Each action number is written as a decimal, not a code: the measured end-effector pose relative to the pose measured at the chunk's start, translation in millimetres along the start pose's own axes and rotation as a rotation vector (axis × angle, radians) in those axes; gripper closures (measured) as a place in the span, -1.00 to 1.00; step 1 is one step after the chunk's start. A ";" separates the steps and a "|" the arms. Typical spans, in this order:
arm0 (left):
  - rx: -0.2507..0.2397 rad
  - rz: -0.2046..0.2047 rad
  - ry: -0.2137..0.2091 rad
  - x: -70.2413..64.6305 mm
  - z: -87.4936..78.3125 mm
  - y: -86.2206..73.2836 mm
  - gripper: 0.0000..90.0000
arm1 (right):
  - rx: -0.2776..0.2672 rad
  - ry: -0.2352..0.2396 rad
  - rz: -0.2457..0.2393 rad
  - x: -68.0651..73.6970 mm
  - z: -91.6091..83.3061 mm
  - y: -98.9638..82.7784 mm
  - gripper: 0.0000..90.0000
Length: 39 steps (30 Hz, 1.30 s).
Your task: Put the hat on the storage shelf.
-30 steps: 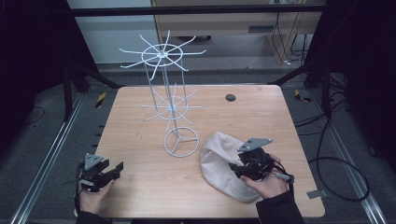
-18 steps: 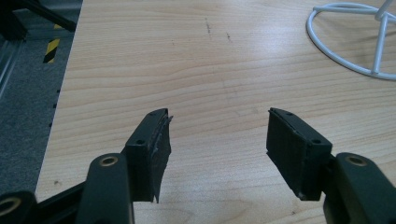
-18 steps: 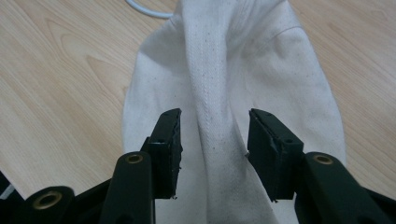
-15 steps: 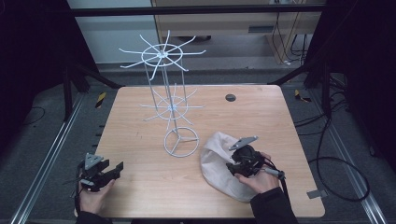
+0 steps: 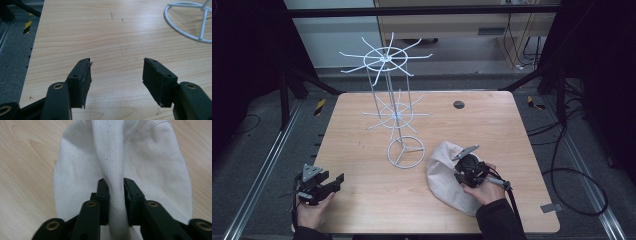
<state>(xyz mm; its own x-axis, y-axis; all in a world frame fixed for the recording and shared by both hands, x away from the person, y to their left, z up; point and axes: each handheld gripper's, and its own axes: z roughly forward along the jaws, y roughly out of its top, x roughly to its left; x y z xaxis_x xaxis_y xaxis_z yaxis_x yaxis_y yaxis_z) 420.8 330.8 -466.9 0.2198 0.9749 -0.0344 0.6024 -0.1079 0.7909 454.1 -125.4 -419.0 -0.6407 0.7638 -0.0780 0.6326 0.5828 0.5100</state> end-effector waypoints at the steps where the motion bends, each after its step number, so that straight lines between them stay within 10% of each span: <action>1: 0.000 0.000 0.001 0.0 0.0 0.0 -0.12 | 0.003 0.002 0.002 0.1 0.4 -0.2 0.76; 17: 0.002 0.001 0.003 -0.1 0.2 0.1 -0.12 | -0.059 0.004 0.015 -1.2 -11.5 -3.9 0.94; 39: -0.001 0.001 0.003 -0.4 -0.5 -0.1 -0.12 | -0.418 0.038 0.086 -18.8 -59.9 -27.9 0.95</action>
<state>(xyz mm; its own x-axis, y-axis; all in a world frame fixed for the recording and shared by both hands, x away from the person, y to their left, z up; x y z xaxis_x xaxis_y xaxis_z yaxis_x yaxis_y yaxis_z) 420.3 330.5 -466.8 0.2183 0.9754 -0.0315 0.6017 -0.1091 0.7912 422.4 -172.7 -380.4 -0.6137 0.7895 0.0074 0.4588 0.3489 0.8172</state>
